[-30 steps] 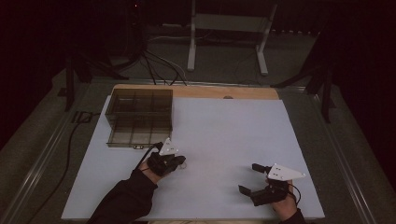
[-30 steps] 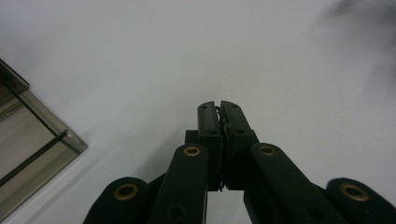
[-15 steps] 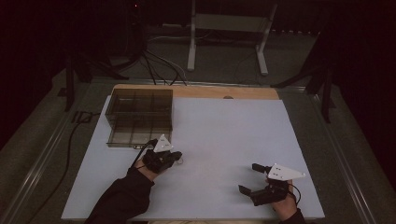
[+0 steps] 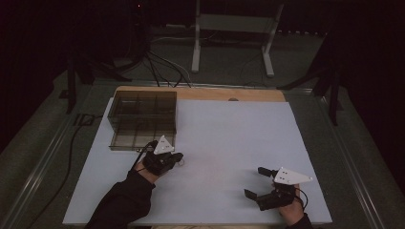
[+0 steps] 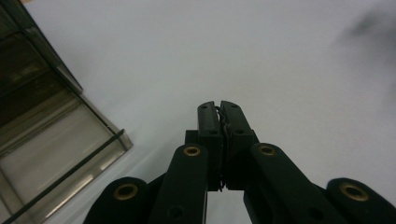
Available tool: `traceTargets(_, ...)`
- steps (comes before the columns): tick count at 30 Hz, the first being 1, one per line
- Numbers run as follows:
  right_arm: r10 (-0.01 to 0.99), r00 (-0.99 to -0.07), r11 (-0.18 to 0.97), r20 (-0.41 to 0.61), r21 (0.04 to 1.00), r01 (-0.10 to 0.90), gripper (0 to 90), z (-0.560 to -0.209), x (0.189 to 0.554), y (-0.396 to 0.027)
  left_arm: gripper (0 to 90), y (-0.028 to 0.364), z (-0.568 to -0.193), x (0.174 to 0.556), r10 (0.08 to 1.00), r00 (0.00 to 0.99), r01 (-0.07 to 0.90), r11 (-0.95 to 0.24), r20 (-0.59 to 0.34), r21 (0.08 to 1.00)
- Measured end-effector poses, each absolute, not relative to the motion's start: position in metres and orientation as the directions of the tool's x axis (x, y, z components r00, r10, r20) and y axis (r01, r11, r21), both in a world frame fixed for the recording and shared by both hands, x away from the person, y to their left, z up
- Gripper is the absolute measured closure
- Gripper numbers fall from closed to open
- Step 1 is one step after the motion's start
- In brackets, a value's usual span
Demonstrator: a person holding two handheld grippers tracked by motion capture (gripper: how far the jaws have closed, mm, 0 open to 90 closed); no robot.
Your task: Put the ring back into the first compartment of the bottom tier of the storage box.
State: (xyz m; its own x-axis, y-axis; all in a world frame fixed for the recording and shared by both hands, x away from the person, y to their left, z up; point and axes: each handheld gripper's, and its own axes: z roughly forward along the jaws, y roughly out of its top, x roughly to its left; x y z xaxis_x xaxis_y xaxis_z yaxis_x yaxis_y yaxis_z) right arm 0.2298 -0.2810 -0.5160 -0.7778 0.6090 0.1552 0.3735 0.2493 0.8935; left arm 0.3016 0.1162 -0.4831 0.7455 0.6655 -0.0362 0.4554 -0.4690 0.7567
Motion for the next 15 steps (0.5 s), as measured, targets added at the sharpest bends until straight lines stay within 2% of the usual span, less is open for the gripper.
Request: traceTargets(15, 0.61, -0.776, 0.247, 0.157, 0.894, 0.374, 0.0, -0.516, 0.23, -0.281, 90.0, 0.135, -0.475, 0.305, 0.707, 0.706, 0.463, -0.434, -0.025, 0.773)
